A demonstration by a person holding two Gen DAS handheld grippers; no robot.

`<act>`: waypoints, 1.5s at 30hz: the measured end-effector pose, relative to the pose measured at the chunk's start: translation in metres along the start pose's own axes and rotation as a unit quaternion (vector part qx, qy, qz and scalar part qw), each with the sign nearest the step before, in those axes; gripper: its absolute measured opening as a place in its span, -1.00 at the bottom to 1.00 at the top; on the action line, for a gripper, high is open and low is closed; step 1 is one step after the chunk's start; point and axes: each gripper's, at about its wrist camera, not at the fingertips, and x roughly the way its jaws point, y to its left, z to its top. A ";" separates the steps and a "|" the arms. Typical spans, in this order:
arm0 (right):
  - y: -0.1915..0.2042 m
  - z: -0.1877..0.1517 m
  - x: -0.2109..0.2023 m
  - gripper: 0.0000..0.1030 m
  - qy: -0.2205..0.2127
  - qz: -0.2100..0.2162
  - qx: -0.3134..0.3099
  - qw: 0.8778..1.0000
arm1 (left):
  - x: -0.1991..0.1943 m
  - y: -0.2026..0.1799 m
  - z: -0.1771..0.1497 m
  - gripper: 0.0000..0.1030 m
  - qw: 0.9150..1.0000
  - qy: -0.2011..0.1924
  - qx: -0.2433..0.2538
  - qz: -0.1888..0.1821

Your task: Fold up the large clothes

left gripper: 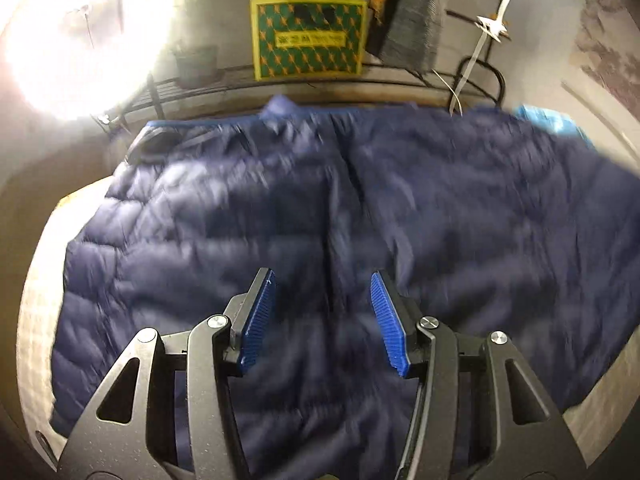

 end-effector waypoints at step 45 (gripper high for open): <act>0.458 -0.152 0.183 -0.77 0.131 0.162 -0.459 0.864 | -0.177 0.294 -0.204 0.00 0.928 -0.171 -0.328 0.054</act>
